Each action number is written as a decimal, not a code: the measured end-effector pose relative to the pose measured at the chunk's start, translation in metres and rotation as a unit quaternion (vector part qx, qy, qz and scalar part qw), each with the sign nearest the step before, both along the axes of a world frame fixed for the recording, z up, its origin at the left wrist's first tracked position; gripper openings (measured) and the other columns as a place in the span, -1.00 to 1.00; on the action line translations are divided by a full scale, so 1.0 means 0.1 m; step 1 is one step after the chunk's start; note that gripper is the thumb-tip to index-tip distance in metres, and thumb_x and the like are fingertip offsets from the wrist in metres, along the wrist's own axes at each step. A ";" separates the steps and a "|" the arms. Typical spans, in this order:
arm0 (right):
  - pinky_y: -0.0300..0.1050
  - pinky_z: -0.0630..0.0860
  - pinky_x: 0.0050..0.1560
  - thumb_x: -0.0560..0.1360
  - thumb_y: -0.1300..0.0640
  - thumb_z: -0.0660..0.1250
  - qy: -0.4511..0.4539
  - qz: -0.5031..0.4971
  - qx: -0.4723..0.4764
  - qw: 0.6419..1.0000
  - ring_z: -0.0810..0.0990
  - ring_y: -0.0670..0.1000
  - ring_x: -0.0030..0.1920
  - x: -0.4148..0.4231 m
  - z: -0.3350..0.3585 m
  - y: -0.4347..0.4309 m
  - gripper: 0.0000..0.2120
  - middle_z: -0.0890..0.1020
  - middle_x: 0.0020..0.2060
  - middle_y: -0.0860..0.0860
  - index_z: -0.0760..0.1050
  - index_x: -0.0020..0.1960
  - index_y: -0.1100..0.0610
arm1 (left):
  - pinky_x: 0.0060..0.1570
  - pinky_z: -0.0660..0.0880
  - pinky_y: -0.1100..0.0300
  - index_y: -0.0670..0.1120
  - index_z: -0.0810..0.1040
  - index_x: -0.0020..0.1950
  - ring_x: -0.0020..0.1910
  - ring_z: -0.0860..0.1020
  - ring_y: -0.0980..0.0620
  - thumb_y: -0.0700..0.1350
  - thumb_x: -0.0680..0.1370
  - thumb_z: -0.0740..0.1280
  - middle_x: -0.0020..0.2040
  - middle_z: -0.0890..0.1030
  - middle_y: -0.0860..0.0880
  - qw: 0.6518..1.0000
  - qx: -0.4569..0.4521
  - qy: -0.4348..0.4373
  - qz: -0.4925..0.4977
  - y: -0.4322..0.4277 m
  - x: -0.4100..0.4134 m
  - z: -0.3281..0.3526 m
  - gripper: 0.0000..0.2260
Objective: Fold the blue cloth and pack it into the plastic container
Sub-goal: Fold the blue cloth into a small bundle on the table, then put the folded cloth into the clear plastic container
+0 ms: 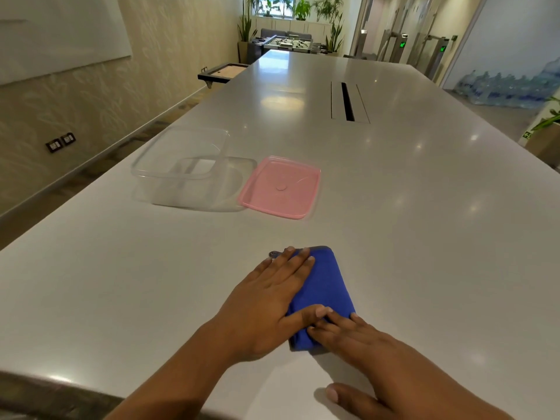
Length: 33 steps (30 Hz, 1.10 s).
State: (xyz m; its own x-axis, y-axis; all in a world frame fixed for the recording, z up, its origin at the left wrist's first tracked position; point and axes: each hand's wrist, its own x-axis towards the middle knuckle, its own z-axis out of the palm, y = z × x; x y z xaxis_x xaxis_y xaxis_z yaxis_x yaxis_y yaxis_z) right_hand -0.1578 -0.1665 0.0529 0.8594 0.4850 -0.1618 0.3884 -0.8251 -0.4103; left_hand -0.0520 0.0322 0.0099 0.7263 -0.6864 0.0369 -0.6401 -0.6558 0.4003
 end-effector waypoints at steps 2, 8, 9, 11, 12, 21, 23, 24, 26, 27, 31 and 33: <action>-0.49 0.07 0.37 0.46 -0.31 0.19 -0.020 -0.066 0.062 0.996 0.05 -0.57 0.34 -0.03 -0.01 0.01 -0.46 0.13 0.40 -0.56 0.12 0.40 -0.46 | 0.50 -0.21 0.14 0.20 -0.27 0.52 0.44 -0.36 0.34 0.48 0.46 -0.18 0.54 -0.26 0.26 1.000 0.002 0.008 0.000 0.01 0.00 0.01 -0.28; -0.38 0.48 -0.20 0.46 -0.10 0.35 -0.136 -0.291 0.168 0.932 0.60 -0.28 -0.04 0.04 -0.02 -0.04 -0.76 0.64 -0.01 -0.30 0.49 0.13 -0.26 | 0.47 -0.27 0.14 0.18 -0.32 0.52 0.41 -0.41 0.34 0.58 0.34 -0.02 0.52 -0.33 0.27 1.000 0.016 0.010 -0.011 0.01 0.00 0.02 -0.08; -0.35 0.48 -0.22 0.44 -0.14 0.35 -0.104 -0.319 0.162 0.928 0.61 -0.28 -0.10 0.07 -0.02 -0.02 -0.70 0.63 -0.03 -0.28 0.46 0.16 -0.25 | 0.47 -0.27 0.14 0.17 -0.33 0.52 0.41 -0.41 0.34 0.58 0.34 -0.01 0.52 -0.33 0.26 1.000 0.016 0.006 -0.011 0.01 0.00 0.02 -0.07; -0.36 0.46 -0.25 0.42 -0.21 0.36 -0.028 -0.354 0.170 0.919 0.62 -0.28 -0.19 0.12 -0.02 0.03 -0.57 0.61 -0.05 -0.23 0.36 0.25 -0.22 | 0.46 -0.28 0.15 0.17 -0.33 0.52 0.41 -0.42 0.34 0.58 0.33 0.00 0.52 -0.33 0.26 1.000 0.011 0.004 -0.008 0.00 -0.02 0.04 -0.05; -0.38 0.44 -0.27 0.41 -0.21 0.37 -0.007 -0.366 0.176 0.914 0.62 -0.29 -0.20 0.15 -0.01 0.06 -0.50 0.61 -0.07 -0.21 0.30 0.30 -0.23 | 0.46 -0.28 0.15 0.18 -0.33 0.52 0.41 -0.42 0.34 0.58 0.32 0.00 0.51 -0.33 0.26 1.000 0.008 0.006 -0.005 0.00 -0.02 0.04 -0.05; -0.09 0.65 -0.26 0.38 0.40 0.37 0.111 -0.373 0.400 0.830 0.63 0.24 -0.25 0.30 0.30 0.33 -0.49 0.54 -0.04 0.24 0.64 -0.02 -0.24 | 0.49 -0.14 0.20 0.26 -0.15 0.53 0.41 -0.27 0.46 0.50 0.35 0.17 0.48 -0.22 0.41 0.975 -0.131 0.181 0.011 0.20 -0.09 0.22 -0.12; -0.02 0.66 -0.24 0.38 0.44 0.37 0.114 -0.352 0.446 0.815 0.62 0.34 -0.19 0.35 0.40 0.42 -0.51 0.52 -0.04 0.28 0.68 -0.01 -0.15 | 0.48 -0.01 0.23 0.26 0.04 0.52 0.45 -0.11 0.43 0.40 0.36 0.32 0.52 -0.09 0.37 0.929 -0.258 0.263 0.047 0.28 -0.14 0.30 -0.18; 0.01 0.67 -0.24 0.40 0.48 0.34 0.109 -0.342 0.468 0.808 0.63 0.31 -0.21 0.38 0.44 0.47 -0.49 0.52 -0.05 0.27 0.69 -0.01 -0.12 | 0.46 0.11 0.25 0.24 0.15 0.50 0.46 0.01 0.39 0.35 0.35 0.37 0.53 0.01 0.33 0.898 -0.325 0.284 0.087 0.32 -0.16 0.33 -0.22; -0.04 0.65 -0.24 0.42 0.57 0.26 0.087 -0.319 0.504 0.798 0.64 0.18 -0.27 0.45 0.50 0.56 -0.43 0.53 -0.09 0.23 0.71 -0.01 -0.07 | 0.29 0.40 0.26 0.18 0.35 0.39 0.39 0.34 0.24 0.33 0.31 0.44 0.47 0.29 0.21 0.821 -0.427 0.324 0.196 0.41 -0.15 0.40 -0.30; -0.07 0.62 -0.26 0.41 0.60 0.24 0.076 -0.305 0.517 0.796 0.64 0.14 -0.27 0.50 0.53 0.62 -0.42 0.54 -0.11 0.22 0.71 0.00 -0.04 | 0.12 0.52 0.24 0.14 0.41 0.34 0.28 0.49 0.15 0.32 0.28 0.48 0.40 0.43 0.13 0.776 -0.462 0.357 0.239 0.47 -0.11 0.43 -0.31; -0.06 0.63 -0.28 0.40 0.62 0.26 0.040 -0.258 0.540 0.800 0.66 0.18 -0.28 0.76 0.67 0.90 -0.44 0.54 -0.11 0.18 0.71 0.02 0.02 | -0.32 0.58 0.11 -0.07 0.49 0.20 -0.19 0.69 -0.04 0.05 0.13 0.66 -0.01 0.71 -0.09 0.650 -0.565 0.434 0.266 0.80 0.17 0.63 -0.29; 0.09 0.66 -0.12 0.37 0.54 0.36 0.028 -0.244 0.546 0.801 0.66 0.29 -0.19 0.93 0.74 1.08 -0.52 0.59 -0.06 0.18 0.71 0.02 0.01 | -0.27 0.60 0.07 -0.04 0.51 0.19 -0.15 0.70 -0.03 -0.01 0.14 0.65 0.00 0.71 -0.08 0.675 -0.581 0.359 0.280 0.99 0.34 0.77 -0.33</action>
